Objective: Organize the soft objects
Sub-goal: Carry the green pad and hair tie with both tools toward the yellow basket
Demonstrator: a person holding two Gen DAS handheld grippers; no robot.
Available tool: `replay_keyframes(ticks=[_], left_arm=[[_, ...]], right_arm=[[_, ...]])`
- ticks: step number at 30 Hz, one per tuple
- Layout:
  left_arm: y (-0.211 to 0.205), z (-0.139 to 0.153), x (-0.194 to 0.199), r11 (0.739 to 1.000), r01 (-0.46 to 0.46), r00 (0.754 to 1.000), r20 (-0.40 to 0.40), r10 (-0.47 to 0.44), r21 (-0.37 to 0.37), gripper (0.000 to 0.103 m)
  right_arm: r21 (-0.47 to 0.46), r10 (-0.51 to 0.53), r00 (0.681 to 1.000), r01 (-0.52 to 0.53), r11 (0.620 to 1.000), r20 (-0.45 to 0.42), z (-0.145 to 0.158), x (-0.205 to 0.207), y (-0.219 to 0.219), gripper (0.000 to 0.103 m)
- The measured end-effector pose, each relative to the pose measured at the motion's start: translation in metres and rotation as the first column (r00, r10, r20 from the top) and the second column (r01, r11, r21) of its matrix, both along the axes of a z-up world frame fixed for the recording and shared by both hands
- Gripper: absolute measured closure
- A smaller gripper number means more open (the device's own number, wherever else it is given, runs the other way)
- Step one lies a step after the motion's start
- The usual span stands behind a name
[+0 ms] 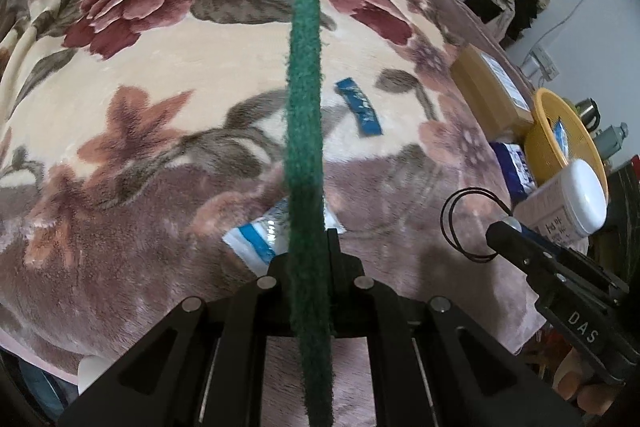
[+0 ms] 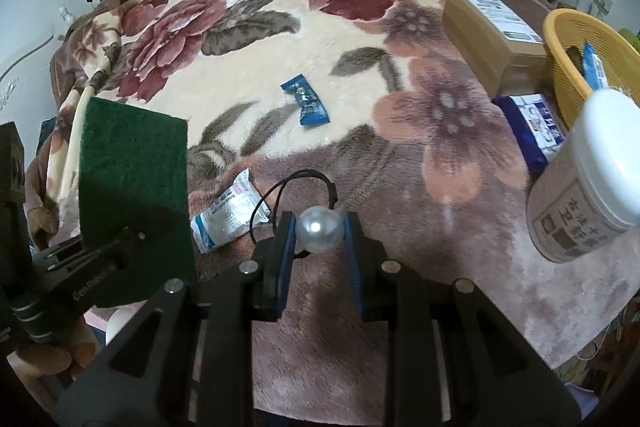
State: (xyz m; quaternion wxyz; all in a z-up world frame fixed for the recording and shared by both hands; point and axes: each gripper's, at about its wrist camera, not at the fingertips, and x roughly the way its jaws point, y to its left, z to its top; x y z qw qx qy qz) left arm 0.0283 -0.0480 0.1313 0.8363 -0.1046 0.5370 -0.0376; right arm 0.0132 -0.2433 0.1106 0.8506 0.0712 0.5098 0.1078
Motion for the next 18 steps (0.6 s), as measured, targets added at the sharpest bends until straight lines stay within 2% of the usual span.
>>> replay_keyframes(ticks=[18], left_arm=[[-0.076,0.016,0.006,0.992,0.126,0.992,0.011,-0.126,0.012,0.097]], right_arm=[[0.027,-0.085,0.996,0.085,0.996,0.035,0.018,-0.013,-0.057,0.078]])
